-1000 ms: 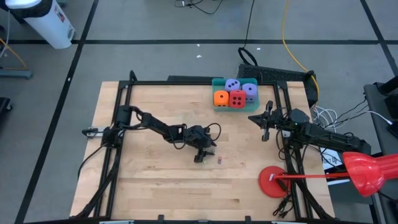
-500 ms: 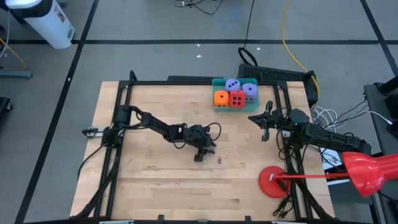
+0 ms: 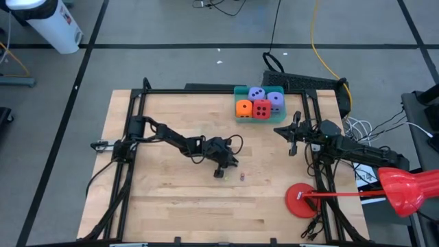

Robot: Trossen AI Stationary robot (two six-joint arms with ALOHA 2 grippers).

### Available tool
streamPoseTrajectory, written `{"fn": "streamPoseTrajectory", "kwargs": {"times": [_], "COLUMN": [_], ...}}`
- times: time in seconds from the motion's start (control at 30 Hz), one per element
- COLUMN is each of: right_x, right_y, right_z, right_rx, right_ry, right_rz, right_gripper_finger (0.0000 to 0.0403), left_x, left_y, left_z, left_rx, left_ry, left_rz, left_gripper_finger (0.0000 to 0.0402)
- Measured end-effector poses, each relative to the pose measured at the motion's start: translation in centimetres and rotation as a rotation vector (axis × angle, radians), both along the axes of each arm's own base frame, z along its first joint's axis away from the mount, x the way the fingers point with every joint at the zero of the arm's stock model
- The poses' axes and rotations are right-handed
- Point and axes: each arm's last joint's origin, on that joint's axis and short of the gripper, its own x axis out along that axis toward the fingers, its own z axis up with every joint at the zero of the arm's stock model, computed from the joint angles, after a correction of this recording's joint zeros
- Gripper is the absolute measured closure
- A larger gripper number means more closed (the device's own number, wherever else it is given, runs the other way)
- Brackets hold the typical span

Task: Pick & Place Dice
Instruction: Put the small dark green dice into the blue transparent bin

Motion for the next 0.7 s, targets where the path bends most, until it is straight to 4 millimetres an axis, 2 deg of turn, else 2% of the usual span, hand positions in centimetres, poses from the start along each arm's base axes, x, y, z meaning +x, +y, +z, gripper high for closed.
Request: {"fn": "streamPoseTrajectory", "kwargs": {"times": [0.17,0.4,0.7], "right_x": [0.0,0.0,0.0], "right_y": [0.0,0.0,0.0], "right_z": [0.0,0.0,0.0], "right_rx": [0.000,0.000,0.000], "right_ry": [0.000,0.000,0.001], "right_rz": [0.000,0.000,0.000], "right_gripper_finger": [0.0399,0.0399,0.0399], "left_x": [0.2,0.3,-0.3], "left_y": [0.0,-0.1,0.3], "left_z": [0.2,1.5,6.4], "left_rx": [-0.009,-0.017,0.018], "left_ry": [-0.036,-0.082,-0.141], "left_rz": [0.006,-0.007,-0.008], "left_gripper_finger": [0.0326,0.0346,0.0327]}}
